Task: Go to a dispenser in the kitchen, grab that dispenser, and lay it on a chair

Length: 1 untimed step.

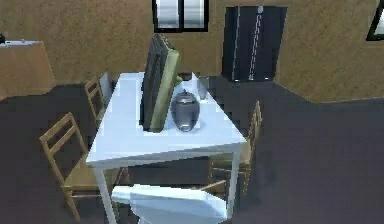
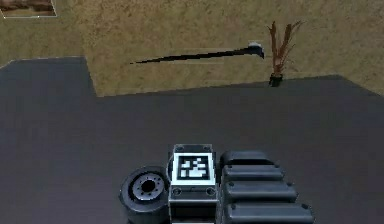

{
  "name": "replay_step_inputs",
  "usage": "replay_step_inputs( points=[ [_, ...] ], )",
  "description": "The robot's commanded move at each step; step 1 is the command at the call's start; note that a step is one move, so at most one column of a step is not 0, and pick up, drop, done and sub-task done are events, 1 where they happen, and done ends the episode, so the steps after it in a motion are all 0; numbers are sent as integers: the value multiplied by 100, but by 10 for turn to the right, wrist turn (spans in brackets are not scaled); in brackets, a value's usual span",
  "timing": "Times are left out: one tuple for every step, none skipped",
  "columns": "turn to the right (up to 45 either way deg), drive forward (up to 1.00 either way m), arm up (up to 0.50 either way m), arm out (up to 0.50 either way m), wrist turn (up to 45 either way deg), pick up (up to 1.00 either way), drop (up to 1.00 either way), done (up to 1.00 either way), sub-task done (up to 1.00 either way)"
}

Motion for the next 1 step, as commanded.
replay_step_inputs(
  points=[
    [-150,0,0,0,0,0,0,0,0]
  ],
)
